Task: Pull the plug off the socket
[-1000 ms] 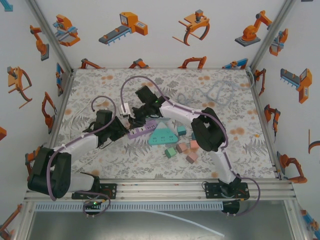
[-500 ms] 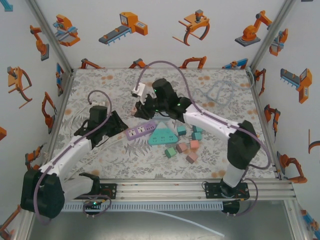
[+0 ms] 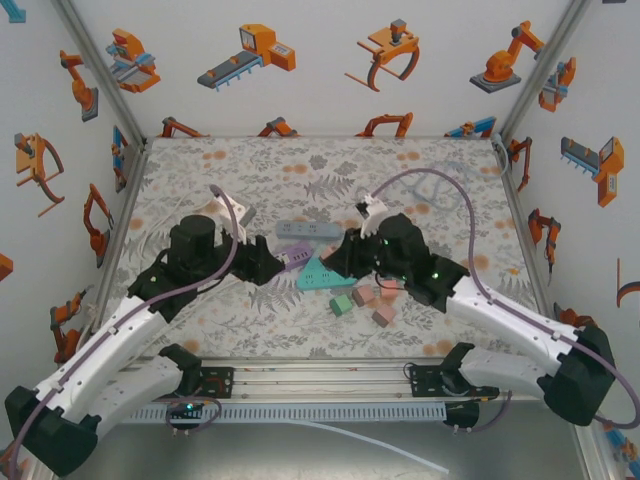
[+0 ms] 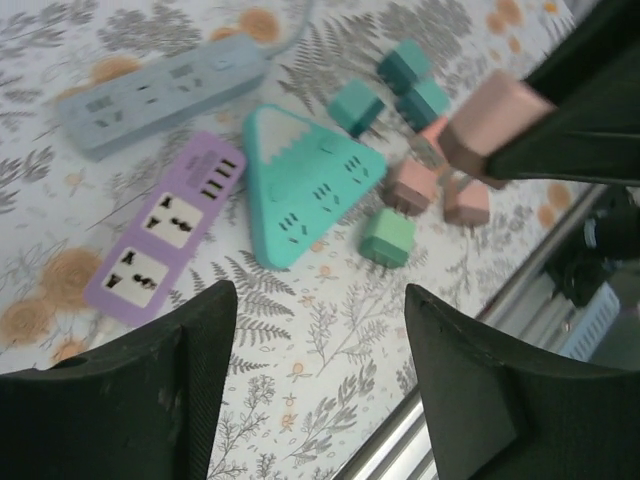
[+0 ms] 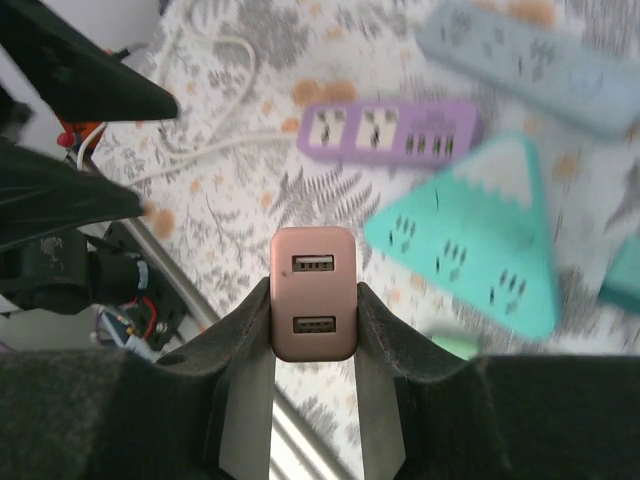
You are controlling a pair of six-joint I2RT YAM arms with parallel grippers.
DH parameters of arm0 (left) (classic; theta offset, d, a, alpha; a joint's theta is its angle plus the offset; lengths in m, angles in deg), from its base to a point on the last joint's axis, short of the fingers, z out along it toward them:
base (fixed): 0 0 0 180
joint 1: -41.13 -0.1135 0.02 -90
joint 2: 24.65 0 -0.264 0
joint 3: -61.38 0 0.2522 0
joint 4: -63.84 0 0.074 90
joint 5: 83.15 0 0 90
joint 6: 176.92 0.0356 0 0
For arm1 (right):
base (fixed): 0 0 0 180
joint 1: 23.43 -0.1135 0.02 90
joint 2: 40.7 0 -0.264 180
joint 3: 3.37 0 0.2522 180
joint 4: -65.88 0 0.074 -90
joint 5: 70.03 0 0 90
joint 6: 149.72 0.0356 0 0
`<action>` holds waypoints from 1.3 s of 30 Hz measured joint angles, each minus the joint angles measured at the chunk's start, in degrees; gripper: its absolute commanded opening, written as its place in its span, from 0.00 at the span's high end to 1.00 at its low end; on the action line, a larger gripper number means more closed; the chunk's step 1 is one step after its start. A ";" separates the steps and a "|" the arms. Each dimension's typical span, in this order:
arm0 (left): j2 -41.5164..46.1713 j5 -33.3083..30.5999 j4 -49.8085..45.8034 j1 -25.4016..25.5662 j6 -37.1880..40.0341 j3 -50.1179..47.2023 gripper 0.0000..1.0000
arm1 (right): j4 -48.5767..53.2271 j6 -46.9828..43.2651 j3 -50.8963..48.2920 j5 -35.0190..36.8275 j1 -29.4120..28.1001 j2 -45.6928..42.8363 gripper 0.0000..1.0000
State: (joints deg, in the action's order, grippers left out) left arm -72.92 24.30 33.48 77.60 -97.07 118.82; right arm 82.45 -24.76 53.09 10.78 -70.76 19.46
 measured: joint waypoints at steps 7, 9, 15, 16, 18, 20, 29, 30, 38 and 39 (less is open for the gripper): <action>-2.62 -0.48 -1.97 11.63 13.99 0.17 0.03 | 4.63 10.38 -9.42 1.44 -4.33 -4.44 1.00; -5.35 -0.48 -2.14 13.51 16.55 0.50 0.03 | 4.79 12.61 -11.67 2.05 -5.09 -5.07 1.00; -11.02 4.42 0.66 15.76 20.26 0.33 0.03 | 4.13 16.24 -18.36 4.83 -5.42 -4.57 1.00; -11.67 4.94 1.20 16.04 20.81 0.35 0.03 | 3.52 16.61 -19.41 5.29 -5.42 -4.07 0.99; -13.05 5.73 1.38 16.65 21.68 0.37 0.03 | 2.03 17.46 -21.14 5.86 -5.44 -3.04 0.99; -14.23 6.45 1.68 17.14 22.08 0.35 0.03 | 0.46 18.03 -22.56 6.08 -5.44 -2.01 0.96; -11.56 6.14 8.07 17.25 22.08 -2.12 0.03 | -3.93 19.89 -23.26 6.49 -5.44 0.68 0.59; -11.56 5.92 8.31 17.25 22.08 -2.12 0.03 | -3.56 20.02 -23.26 6.82 -5.44 0.68 0.58; -11.58 3.41 9.35 17.25 22.05 -2.12 0.03 | 2.60 20.68 -23.26 8.41 -5.44 -5.11 0.40; -11.58 3.08 9.53 17.25 22.01 -2.14 0.03 | 3.56 20.61 -23.26 8.55 -5.44 -6.27 0.39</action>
State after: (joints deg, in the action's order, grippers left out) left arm -84.50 27.38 43.01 94.84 -75.06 116.68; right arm 86.01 -4.15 29.83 19.33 -76.20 13.18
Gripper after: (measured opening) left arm 0.968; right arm 0.599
